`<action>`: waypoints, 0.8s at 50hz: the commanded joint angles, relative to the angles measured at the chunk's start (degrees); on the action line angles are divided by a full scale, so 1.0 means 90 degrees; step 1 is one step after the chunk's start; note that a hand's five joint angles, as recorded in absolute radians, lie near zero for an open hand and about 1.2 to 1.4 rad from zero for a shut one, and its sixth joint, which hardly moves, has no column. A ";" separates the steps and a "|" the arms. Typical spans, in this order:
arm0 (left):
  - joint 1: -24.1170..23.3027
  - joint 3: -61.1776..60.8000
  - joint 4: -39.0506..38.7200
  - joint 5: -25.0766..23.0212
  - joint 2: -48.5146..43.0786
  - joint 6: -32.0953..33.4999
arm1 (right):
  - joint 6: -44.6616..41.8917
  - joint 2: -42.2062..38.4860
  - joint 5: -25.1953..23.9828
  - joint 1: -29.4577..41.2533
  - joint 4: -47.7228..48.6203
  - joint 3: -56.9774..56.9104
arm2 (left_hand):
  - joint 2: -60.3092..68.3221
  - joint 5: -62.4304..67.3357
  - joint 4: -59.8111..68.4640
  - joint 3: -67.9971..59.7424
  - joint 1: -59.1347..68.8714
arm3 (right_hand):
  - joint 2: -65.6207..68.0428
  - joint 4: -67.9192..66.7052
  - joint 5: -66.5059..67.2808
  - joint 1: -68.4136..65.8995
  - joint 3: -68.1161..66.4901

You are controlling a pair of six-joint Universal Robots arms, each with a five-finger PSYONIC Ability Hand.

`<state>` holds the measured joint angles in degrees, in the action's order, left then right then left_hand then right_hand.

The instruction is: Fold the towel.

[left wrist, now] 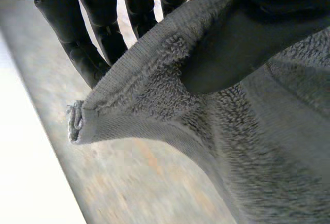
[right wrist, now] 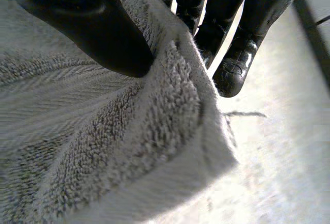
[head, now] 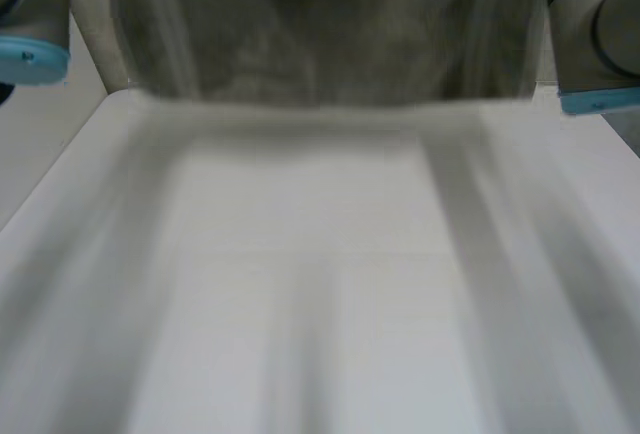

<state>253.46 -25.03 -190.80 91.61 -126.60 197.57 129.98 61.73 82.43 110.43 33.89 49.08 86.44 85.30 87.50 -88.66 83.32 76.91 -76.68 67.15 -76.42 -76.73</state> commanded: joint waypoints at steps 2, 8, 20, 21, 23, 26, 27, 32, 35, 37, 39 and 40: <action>0.0090 -0.1554 0.0067 -0.0169 0.0161 -0.0254 | 0.0245 0.0095 -0.0301 -0.0024 -0.1295 0.0777 | -0.0716 -0.1700 -0.0833 0.0962 -0.0368 | 0.0343 -0.0369 0.0317 -0.0398 -0.0363; 0.0207 -0.3508 -0.0236 -0.0784 0.0190 -0.0205 | 0.0236 0.0046 -0.0779 -0.0024 -0.2067 0.1685 | -0.0716 -0.1700 -0.0833 0.0962 -0.0368 | 0.0343 -0.0369 0.0317 -0.0398 -0.0363; 0.0236 -0.6728 -0.1671 -0.1438 0.0121 0.1687 | 0.0177 -0.0608 -0.1102 -0.0112 -0.2184 0.3325 | -0.0716 -0.1700 -0.0833 0.0962 -0.0368 | 0.0343 -0.0369 0.0317 -0.0398 -0.0363; 0.0275 -0.6953 -0.1691 -0.1496 0.0160 0.1932 | 0.0216 -0.0608 -0.1092 -0.0121 -0.2194 0.3442 | -0.0716 -0.1700 -0.0833 0.0962 -0.0368 | 0.0343 -0.0369 0.0317 -0.0398 -0.0363; 0.0323 -0.7129 -0.1691 -0.1536 0.0219 0.2108 | 0.0255 -0.0560 -0.1092 -0.0131 -0.2194 0.3550 | -0.0716 -0.1700 -0.0833 0.0962 -0.0368 | 0.0343 -0.0369 0.0317 -0.0398 -0.0363; 0.0382 -0.7374 -0.1681 -0.1536 0.0423 0.2198 | 0.0274 -0.0453 -0.1082 -0.0141 -0.2232 0.3735 | -0.0716 -0.1700 -0.0833 0.0962 -0.0368 | 0.0343 -0.0369 0.0317 -0.0398 -0.0363; 0.0383 -0.7375 -0.1681 -0.1536 0.0424 0.2198 | 0.0275 -0.0452 -0.1082 -0.0141 -0.2233 0.3736 | -0.0716 -0.1700 -0.0833 0.0962 -0.0368 | 0.0343 -0.0369 0.0317 -0.0398 -0.0363; 0.0451 -0.7629 -0.1700 -0.1536 0.0707 0.2168 | 0.0304 -0.0374 -0.1024 -0.0141 -0.2612 0.3922 | -0.0716 -0.1700 -0.0833 0.0962 -0.0368 | 0.0343 -0.0369 0.0317 -0.0398 -0.0363; 0.0519 -0.7639 -0.1710 -0.1526 0.0708 0.2139 | 0.0411 -0.0403 -0.0868 -0.0141 -0.2798 0.3912 | -0.0716 -0.1700 -0.0833 0.0962 -0.0368 | 0.0343 -0.0369 0.0317 -0.0398 -0.0363; 0.0548 -0.7639 -0.1720 -0.1517 0.0717 0.2100 | 0.0450 -0.0432 -0.0761 -0.0160 -0.2819 0.3893 | -0.0716 -0.1700 -0.0833 0.0962 -0.0368 | 0.0146 -0.0172 0.0120 -0.0201 -0.0166; 0.0597 -0.7629 -0.1720 -0.1517 0.0717 0.2071 | 0.0489 -0.0442 -0.0654 -0.0219 -0.2819 0.3864 | -0.0716 -0.1700 -0.0833 0.0962 -0.0368 | -0.0022 -0.0003 -0.0049 -0.0033 0.0002; 0.0665 -0.7629 -0.1720 -0.1517 0.0717 0.2051 | 0.0528 -0.0462 -0.0575 -0.0316 -0.2819 0.3844 | -0.0716 -0.1700 -0.0833 0.0962 -0.0368 | -0.0172 0.0147 -0.0199 0.0117 0.0152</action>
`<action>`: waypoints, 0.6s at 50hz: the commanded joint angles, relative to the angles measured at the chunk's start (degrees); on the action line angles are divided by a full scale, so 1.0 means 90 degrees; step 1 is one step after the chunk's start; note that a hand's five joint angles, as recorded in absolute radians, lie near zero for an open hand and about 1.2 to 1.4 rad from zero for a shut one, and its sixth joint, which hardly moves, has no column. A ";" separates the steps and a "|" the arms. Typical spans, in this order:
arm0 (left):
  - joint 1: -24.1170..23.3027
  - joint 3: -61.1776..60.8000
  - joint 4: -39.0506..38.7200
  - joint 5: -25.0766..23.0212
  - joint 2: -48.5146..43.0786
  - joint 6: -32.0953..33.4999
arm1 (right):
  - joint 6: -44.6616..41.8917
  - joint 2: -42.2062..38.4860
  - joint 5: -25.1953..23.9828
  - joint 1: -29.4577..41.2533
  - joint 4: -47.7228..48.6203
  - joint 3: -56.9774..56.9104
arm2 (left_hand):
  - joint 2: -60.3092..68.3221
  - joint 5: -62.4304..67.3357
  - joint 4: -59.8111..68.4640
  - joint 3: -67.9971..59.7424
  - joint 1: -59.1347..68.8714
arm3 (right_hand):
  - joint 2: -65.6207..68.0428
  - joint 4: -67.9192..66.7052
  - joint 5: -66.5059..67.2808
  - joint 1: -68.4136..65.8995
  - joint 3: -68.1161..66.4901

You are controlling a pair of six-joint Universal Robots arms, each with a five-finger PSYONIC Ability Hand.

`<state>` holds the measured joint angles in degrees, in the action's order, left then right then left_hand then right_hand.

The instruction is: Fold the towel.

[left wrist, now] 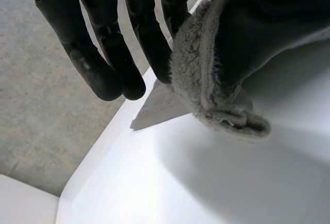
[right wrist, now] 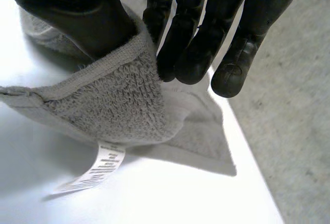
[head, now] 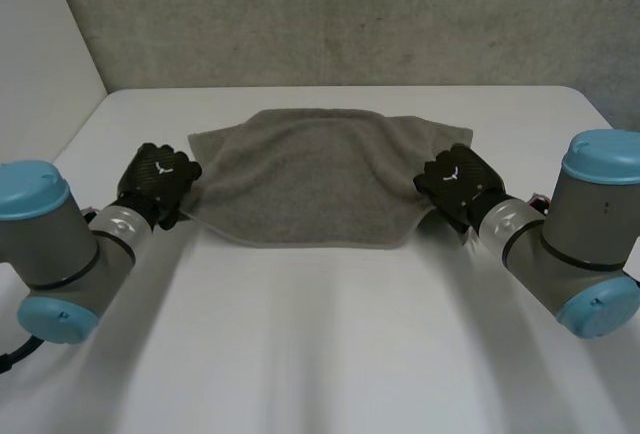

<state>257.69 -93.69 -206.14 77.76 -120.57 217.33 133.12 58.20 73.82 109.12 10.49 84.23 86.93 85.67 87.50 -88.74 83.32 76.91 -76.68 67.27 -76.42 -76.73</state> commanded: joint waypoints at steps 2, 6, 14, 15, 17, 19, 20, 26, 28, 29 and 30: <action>0.0254 0.0000 -0.0015 0.0032 0.0057 -0.0173 | 0.0247 -0.0119 0.0460 -0.0239 -0.0219 -0.0081 | -0.0770 -0.1741 -0.0834 0.0972 -0.0368 | -0.0414 0.0389 -0.0454 0.0359 0.0394; 0.0333 0.0020 -0.0015 0.0042 0.0067 -0.0251 | 0.0414 -0.0197 0.0558 -0.0298 -0.0219 -0.0130 | -0.0770 -0.1741 -0.0834 0.0972 -0.0368 | -0.1332 0.1307 -0.1372 0.1277 0.1312; 0.0499 0.0010 -0.0015 0.0042 0.0086 -0.0446 | 0.0784 -0.0246 0.0626 -0.0435 -0.0267 -0.0218 | -0.0770 -0.1741 -0.0834 0.0972 -0.0368 | -0.3275 0.3249 -0.3314 0.3220 0.3255; 0.0499 0.0010 -0.0015 0.0042 0.0086 -0.0446 | 0.0785 -0.0246 0.0626 -0.0435 -0.0268 -0.0218 | -0.0770 -0.1741 -0.0834 0.0972 -0.0368 | -0.3276 0.3251 -0.3316 0.3221 0.3256; 0.0499 0.0000 -0.0015 0.0042 0.0086 -0.0446 | 0.0804 -0.0246 0.0626 -0.0445 -0.0277 -0.0237 | -0.0770 -0.1741 -0.0834 0.0972 -0.0368 | -0.3257 0.3232 -0.3297 0.3202 0.3238; 0.0489 -0.0009 -0.0015 0.0032 0.0086 -0.0446 | 0.0814 -0.0246 0.0617 -0.0454 -0.0355 -0.0276 | -0.0770 -0.1741 -0.0834 0.0972 -0.0368 | -0.3220 0.3195 -0.3260 0.3165 0.3200; 0.0489 -0.0009 -0.0015 0.0032 0.0086 -0.0446 | 0.0814 -0.0246 0.0617 -0.0454 -0.0355 -0.0277 | -0.0770 -0.1741 -0.0834 0.0972 -0.0368 | -0.3220 0.3195 -0.3260 0.3165 0.3200; 0.0499 -0.0009 -0.0015 0.0042 0.0086 -0.0446 | 0.0882 -0.0256 0.0597 -0.0688 -0.0842 -0.0520 | -0.0770 -0.1741 -0.0834 0.0972 -0.0368 | -0.2866 0.2841 -0.2906 0.2811 0.2846; 0.0489 -0.0019 -0.0005 0.0042 0.0086 -0.0446 | 0.0931 -0.0256 0.0587 -0.0757 -0.0990 -0.0589 | -0.0770 -0.1741 -0.0834 0.0972 -0.0368 | -0.2491 0.2466 -0.2531 0.2436 0.2471; 0.0499 -0.0019 -0.0005 0.0042 0.0086 -0.0446 | 0.0999 -0.0285 0.0558 -0.0796 -0.1145 -0.0666 | -0.0770 -0.1741 -0.0834 0.0972 -0.0368 | -0.1677 0.1651 -0.1717 0.1622 0.1657; 0.0489 -0.0019 -0.0005 0.0052 0.0086 -0.0456 | 0.1096 -0.0343 0.0529 -0.0825 -0.1321 -0.0735 | -0.0770 -0.1741 -0.0834 0.0972 -0.0368 | -0.0392 0.0367 -0.0432 0.0337 0.0372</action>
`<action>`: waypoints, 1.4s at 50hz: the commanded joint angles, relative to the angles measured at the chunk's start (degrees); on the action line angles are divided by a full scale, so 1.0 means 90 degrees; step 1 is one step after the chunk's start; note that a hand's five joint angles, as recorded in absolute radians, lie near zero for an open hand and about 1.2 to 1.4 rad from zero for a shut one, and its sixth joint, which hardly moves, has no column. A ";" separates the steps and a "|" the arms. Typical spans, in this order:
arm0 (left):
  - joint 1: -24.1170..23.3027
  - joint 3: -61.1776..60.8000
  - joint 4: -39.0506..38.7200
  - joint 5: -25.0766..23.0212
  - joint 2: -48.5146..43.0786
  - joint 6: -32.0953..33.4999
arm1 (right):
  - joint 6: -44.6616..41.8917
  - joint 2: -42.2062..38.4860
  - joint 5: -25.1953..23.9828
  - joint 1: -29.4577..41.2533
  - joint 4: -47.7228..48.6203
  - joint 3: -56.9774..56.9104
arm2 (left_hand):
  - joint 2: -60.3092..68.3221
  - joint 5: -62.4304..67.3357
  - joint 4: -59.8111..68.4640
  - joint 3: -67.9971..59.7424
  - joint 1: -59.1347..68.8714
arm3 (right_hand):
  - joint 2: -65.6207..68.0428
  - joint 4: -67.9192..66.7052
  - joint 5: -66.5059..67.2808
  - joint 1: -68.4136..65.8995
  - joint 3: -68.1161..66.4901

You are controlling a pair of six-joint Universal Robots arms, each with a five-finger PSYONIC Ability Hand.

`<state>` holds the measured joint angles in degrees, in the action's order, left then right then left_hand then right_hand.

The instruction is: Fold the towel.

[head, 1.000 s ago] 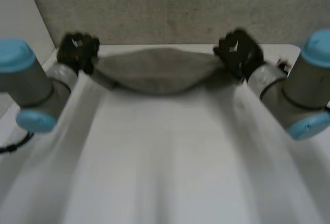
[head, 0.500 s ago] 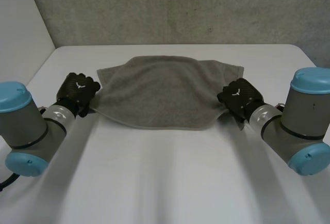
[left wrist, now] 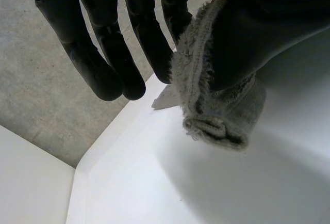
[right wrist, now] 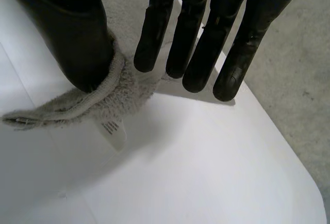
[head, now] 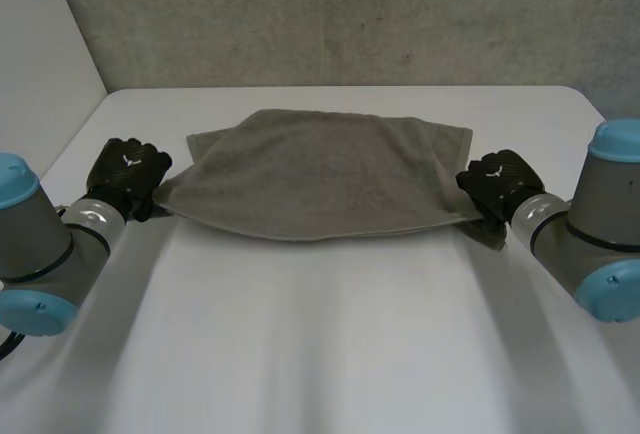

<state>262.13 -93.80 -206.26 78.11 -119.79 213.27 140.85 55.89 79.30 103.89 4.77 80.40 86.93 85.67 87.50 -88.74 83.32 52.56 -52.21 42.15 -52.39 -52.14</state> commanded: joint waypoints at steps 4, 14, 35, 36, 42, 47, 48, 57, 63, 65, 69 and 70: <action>-0.0014 -0.0008 0.0017 0.0013 0.0000 -0.0005 | 0.0443 -0.0263 -0.0090 -0.0254 -0.1077 -0.0496 | -0.0770 -0.1741 -0.0834 0.0972 -0.0368 | 0.3049 -0.3087 0.3095 -0.3068 -0.3096; -0.0024 0.0012 0.0085 0.0042 0.0720 -0.0512 | 0.0736 0.0323 -0.0168 -0.0411 -0.1614 -0.1014 | -0.0770 -0.1741 -0.0834 0.0972 -0.0368 | 0.3049 -0.3087 0.3095 -0.3068 -0.3096; 0.0190 0.1622 0.1958 0.0023 0.3184 -0.1480 | -0.0656 0.2904 -0.0101 -0.0392 -0.2315 -0.2809 | -0.0770 -0.1741 -0.0834 0.0972 -0.0368 | 0.3049 -0.3087 0.3095 -0.3068 -0.3096; 0.0210 0.1759 0.2192 0.0013 0.3029 -0.1470 | -0.1076 0.2592 -0.0081 -0.0285 -0.2472 -0.2936 | -0.0770 -0.1741 -0.0834 0.0972 -0.0368 | 0.3049 -0.3087 0.3095 -0.3068 -0.3096; 0.0220 0.2238 0.2869 -0.0007 0.1933 -0.1294 | -0.1871 0.1827 0.0164 -0.0108 -0.2717 -0.3035 | -0.0770 -0.1741 -0.0834 0.0972 -0.0368 | 0.3049 -0.3087 0.3095 -0.3068 -0.3096; 0.0074 0.3076 0.3804 0.0081 0.0317 -0.0311 | -0.2212 0.0745 0.0388 -0.0079 -0.2669 -0.3093 | -0.0770 -0.1741 -0.0834 0.0972 -0.0368 | 0.3049 -0.3087 0.3095 -0.3068 -0.3096; 0.0073 0.3078 0.3806 0.0081 0.0312 -0.0308 | -0.2213 0.0743 0.0388 -0.0079 -0.2669 -0.3094 | -0.0770 -0.1741 -0.0834 0.0972 -0.0368 | 0.3049 -0.3087 0.3095 -0.3068 -0.3096; -0.0297 0.4969 0.4040 0.0656 -0.0967 0.0171 | -0.2106 -0.0438 0.0466 -0.0069 -0.1900 -0.4204 | -0.0770 -0.1741 -0.0834 0.0972 -0.0368 | 0.3049 -0.3087 0.3095 -0.3068 -0.3096; -0.0444 0.6231 0.3302 0.0920 -0.0608 -0.0549 | -0.1298 -0.0226 0.0993 0.0038 0.0089 -0.4637 | -0.0770 -0.1741 -0.0834 0.0972 -0.0368 | 0.3049 -0.3087 0.3095 -0.3068 -0.3096; -0.0386 0.6310 0.2941 0.1047 -0.0345 -0.0978 | -0.0918 0.0114 0.1032 0.0048 0.0627 -0.4492 | -0.0770 -0.1741 -0.0834 0.0972 -0.0368 | 0.3049 -0.3087 0.3095 -0.3068 -0.3096; -0.0240 0.6281 0.2177 0.1234 0.0272 -0.2092 | -0.0086 0.1170 0.0955 0.0029 0.1325 -0.3818 | -0.0770 -0.1741 -0.0834 0.0972 -0.0368 | 0.3049 -0.3087 0.3095 -0.3068 -0.3096; -0.0239 0.6281 0.2175 0.1234 0.0273 -0.2095 | -0.0084 0.1172 0.0955 0.0029 0.1325 -0.3816 | -0.0770 -0.1741 -0.0834 0.0972 -0.0368 | 0.3049 -0.3087 0.3095 -0.3068 -0.3096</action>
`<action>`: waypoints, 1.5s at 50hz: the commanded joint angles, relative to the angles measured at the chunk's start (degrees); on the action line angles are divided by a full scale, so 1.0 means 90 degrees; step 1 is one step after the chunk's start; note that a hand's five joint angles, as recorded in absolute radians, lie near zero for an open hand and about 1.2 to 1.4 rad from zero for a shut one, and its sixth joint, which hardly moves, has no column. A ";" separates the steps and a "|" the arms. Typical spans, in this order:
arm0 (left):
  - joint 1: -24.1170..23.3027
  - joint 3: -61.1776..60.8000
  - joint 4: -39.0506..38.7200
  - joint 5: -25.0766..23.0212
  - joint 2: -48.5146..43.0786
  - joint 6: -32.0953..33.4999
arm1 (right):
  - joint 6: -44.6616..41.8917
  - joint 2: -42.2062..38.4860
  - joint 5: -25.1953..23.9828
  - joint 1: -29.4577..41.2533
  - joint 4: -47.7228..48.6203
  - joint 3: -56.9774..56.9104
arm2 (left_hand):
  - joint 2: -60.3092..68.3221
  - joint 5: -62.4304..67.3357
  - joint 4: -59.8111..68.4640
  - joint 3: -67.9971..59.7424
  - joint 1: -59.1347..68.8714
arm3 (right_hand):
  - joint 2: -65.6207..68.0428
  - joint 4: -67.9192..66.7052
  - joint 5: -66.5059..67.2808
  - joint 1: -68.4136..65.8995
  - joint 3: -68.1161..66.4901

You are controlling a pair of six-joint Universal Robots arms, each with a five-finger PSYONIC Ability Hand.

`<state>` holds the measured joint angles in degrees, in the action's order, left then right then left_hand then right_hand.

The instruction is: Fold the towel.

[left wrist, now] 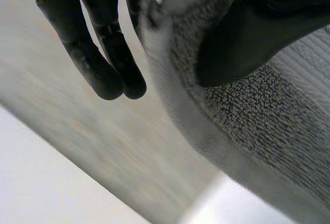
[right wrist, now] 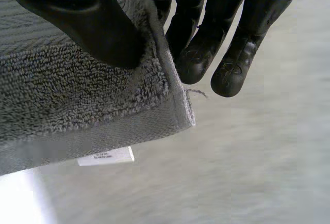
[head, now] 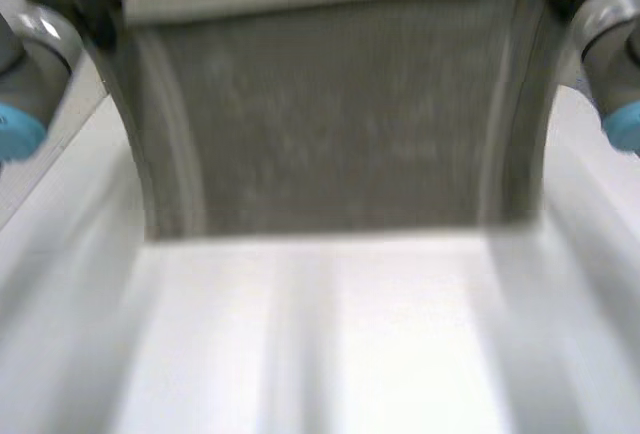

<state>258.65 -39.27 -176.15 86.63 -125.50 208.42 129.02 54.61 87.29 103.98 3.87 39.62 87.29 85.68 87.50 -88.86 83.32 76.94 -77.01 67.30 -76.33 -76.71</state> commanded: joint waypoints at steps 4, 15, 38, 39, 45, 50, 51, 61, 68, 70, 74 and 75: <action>0.0217 -0.0107 -0.1025 0.0209 0.1024 -0.2014 | 0.1299 0.1423 -0.0235 0.0039 0.1085 0.1026 | -0.0810 -0.1742 -0.0833 0.0985 -0.0368 | 0.0340 -0.0333 0.0300 -0.0408 -0.0365; 0.0265 -0.2293 -0.1354 -0.0386 0.0917 -0.1956 | 0.1299 0.1160 -0.1066 0.0048 0.0419 0.2109 | -0.0810 -0.1742 -0.0833 0.0985 -0.0368 | 0.0340 -0.0333 0.0300 -0.0408 -0.0365; 0.0578 -0.5732 -0.2332 -0.1157 0.1373 -0.0140 | 0.1201 0.1117 -0.1252 -0.0234 -0.0176 0.3644 | -0.0810 -0.1742 -0.0833 0.0985 -0.0368 | 0.0340 -0.0333 0.0300 -0.0408 -0.0365; 0.0578 -0.5734 -0.2332 -0.1158 0.1376 -0.0140 | 0.1201 0.1120 -0.1252 -0.0235 -0.0176 0.3644 | -0.0810 -0.1742 -0.0833 0.0985 -0.0368 | 0.0340 -0.0333 0.0300 -0.0408 -0.0365; 0.0889 -0.6241 -0.2342 -0.1490 0.2565 -0.0198 | 0.1172 0.2104 -0.1242 -0.0420 -0.0574 0.3839 | -0.0810 -0.1742 -0.0833 0.0985 -0.0368 | 0.0340 -0.0333 0.0300 -0.0408 -0.0365; 0.1223 -0.6281 -0.2254 -0.1490 0.3192 -0.0257 | 0.1162 0.2712 -0.1311 -0.0606 -0.1426 0.3791 | -0.0810 -0.1742 -0.0833 0.0985 -0.0368 | 0.0340 -0.0333 0.0300 -0.0408 -0.0365; 0.1271 -0.6281 -0.2216 -0.1490 0.3337 -0.0315 | 0.1152 0.2876 -0.1330 -0.0674 -0.1600 0.3762 | -0.0810 -0.1742 -0.0833 0.0985 -0.0368 | 0.0340 -0.0333 0.0300 -0.0408 -0.0365; 0.1330 -0.6193 -0.1990 -0.1520 0.3194 -0.0394 | 0.0772 0.2587 -0.1672 -0.0801 -0.1817 0.3664 | -0.0810 -0.1742 -0.0833 0.0985 -0.0368 | 0.0340 -0.0333 0.0300 -0.0408 -0.0365; 0.0695 -0.5314 -0.1903 -0.1412 0.1327 -0.0199 | 0.0508 0.1218 -0.1555 -0.0733 -0.1700 0.3225 | -0.0810 -0.1742 -0.0833 0.0985 -0.0368 | 0.0340 -0.0333 0.0300 -0.0408 -0.0365; 0.0511 -0.4702 -0.1776 -0.1238 0.0589 0.0083 | 0.0508 0.0547 -0.1497 -0.0704 -0.1612 0.2855 | -0.0810 -0.1742 -0.0833 0.0985 -0.0368 | 0.0340 -0.0333 0.0300 -0.0408 -0.0365; 0.0432 -0.4016 -0.1590 -0.0904 -0.0040 0.0329 | 0.0508 -0.0140 -0.1321 -0.0606 -0.1563 0.2355 | -0.0810 -0.1742 -0.0833 0.0985 -0.0368 | 0.0340 -0.0333 0.0300 -0.0408 -0.0365; 0.0422 -0.3668 -0.1484 -0.0721 -0.0320 0.0387 | 0.0508 -0.0439 -0.1204 -0.0538 -0.1544 0.2094 | -0.0810 -0.1742 -0.0833 0.0985 -0.0368 | 0.0340 -0.0333 0.0300 -0.0408 -0.0365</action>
<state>264.14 -83.29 -192.31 75.29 -117.78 208.38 133.65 61.43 73.83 97.70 -10.96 66.13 87.29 86.91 87.51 -88.92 83.76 76.94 -77.00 68.10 -76.33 -76.72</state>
